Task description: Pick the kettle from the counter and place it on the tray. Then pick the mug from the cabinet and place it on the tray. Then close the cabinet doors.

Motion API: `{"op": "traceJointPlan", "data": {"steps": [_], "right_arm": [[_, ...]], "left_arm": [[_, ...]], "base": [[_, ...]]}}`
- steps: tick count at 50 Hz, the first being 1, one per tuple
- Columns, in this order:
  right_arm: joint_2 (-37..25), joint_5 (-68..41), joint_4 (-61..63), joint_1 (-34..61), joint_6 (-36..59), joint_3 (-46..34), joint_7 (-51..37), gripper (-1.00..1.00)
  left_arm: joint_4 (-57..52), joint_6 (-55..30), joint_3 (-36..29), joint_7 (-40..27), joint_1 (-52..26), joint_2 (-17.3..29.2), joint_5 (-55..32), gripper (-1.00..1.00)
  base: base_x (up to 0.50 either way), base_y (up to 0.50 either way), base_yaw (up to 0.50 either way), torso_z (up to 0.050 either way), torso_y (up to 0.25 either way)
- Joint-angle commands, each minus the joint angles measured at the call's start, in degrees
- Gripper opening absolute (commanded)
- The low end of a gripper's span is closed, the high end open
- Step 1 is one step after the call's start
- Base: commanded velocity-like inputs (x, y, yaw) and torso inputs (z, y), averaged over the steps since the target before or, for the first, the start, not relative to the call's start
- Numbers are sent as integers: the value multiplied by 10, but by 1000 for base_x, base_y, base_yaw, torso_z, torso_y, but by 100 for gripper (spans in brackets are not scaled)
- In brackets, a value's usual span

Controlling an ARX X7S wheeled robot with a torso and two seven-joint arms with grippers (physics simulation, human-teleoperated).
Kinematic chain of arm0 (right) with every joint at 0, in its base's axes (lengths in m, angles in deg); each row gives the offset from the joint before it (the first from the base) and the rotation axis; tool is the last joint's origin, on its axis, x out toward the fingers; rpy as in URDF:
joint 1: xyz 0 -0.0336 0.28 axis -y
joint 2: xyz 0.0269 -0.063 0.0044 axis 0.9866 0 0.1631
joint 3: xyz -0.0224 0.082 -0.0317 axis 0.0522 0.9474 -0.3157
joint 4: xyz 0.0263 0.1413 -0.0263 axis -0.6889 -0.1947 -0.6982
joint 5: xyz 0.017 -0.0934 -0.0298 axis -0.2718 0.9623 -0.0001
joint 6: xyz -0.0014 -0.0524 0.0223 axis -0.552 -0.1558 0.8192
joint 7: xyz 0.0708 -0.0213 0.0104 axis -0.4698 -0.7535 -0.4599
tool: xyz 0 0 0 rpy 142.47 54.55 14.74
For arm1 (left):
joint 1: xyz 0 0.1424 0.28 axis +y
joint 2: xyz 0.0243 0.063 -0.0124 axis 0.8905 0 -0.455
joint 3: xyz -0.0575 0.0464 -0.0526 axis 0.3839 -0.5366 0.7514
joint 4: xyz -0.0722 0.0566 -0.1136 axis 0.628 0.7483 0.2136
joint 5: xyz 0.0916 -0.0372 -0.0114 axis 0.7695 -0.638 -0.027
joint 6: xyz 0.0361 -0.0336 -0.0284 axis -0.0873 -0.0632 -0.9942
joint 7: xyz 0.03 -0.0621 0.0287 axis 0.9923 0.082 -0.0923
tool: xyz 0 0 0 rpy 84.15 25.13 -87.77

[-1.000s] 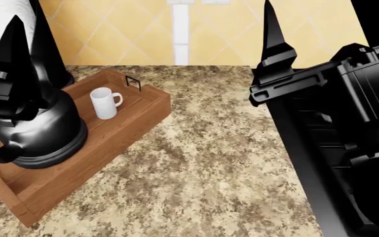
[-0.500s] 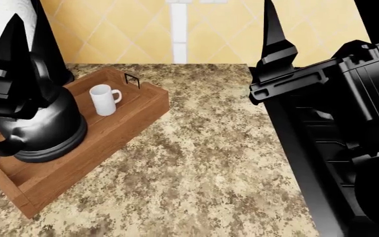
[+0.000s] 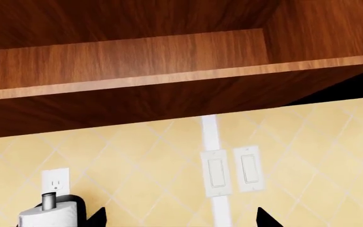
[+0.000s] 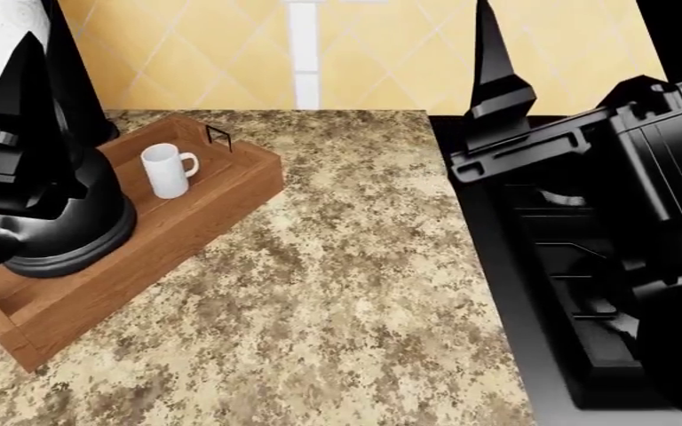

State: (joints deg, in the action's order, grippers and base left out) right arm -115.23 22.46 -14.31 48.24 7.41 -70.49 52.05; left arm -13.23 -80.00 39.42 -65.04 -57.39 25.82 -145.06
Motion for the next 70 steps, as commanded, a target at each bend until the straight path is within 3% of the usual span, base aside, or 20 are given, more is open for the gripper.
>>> {"op": "traceJointPlan", "data": {"steps": [1, 14, 28, 39, 70], "right_arm": [[-4, -2, 18, 6, 7, -4, -11, 100], [-32, 6, 103, 107, 82, -44, -63, 100], [-171, -26, 104, 233, -89, -254, -177, 100], [-273, 10, 104, 229, -241, -345, -217, 100], [-444, 8, 58, 194, -435, -330, -214, 100]], "left_arm": [[1, 2, 2, 0, 3, 1, 0, 100], [3, 7, 5, 6, 13, -4, 8, 100], [3, 9, 9, 8, 16, -1, 7, 100], [4, 6, -1, 5, 1, 2, 3, 100], [1, 4, -11, 0, -8, 4, -2, 100]], "base": [[0, 0, 0, 0, 0], [0, 0, 0, 0, 0], [0, 0, 0, 0, 0], [0, 0, 0, 0, 0], [0, 0, 0, 0, 0]]}}
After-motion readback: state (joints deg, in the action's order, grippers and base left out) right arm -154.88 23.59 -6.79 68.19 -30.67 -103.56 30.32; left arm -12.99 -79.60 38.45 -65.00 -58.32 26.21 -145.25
